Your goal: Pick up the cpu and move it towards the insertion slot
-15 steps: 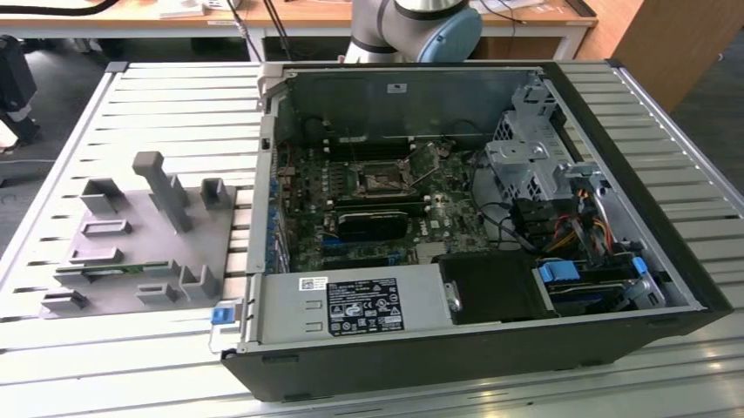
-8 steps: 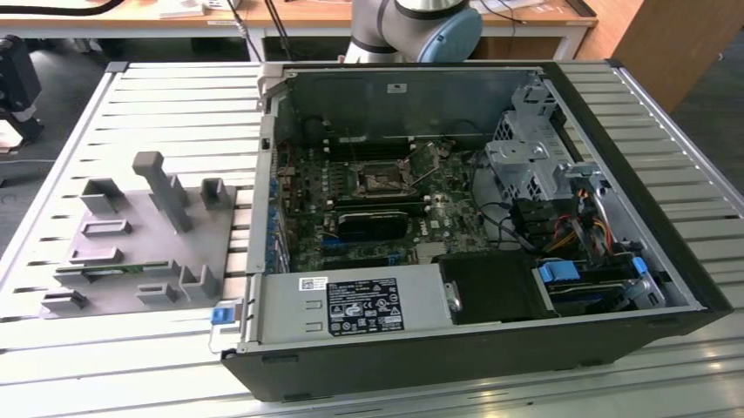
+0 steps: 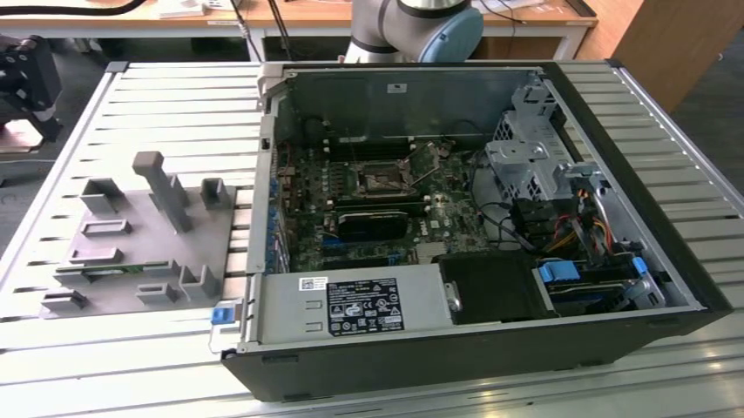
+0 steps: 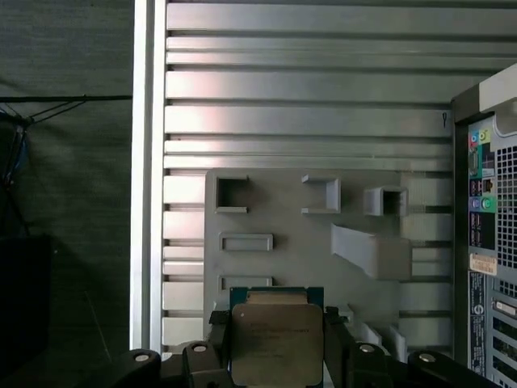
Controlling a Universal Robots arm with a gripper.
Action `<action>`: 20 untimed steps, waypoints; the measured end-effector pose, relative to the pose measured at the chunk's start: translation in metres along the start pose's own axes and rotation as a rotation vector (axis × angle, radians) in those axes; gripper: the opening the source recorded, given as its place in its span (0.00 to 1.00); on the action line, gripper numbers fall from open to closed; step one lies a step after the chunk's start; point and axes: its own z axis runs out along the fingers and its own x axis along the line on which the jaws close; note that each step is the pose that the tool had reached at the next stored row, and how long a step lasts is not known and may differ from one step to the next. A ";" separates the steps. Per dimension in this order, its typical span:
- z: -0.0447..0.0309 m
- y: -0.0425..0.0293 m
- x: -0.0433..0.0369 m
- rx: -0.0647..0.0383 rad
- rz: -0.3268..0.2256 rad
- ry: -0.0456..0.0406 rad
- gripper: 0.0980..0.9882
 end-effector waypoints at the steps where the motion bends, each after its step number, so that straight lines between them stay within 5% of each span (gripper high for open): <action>1: -0.0010 0.0000 -0.0001 0.000 0.000 0.0001 0.50; 8: -0.0047 0.0001 -0.0057 0.000 0.000 -0.0003 0.50; 20: -0.0042 0.0006 -0.0528 0.000 0.000 0.0018 0.50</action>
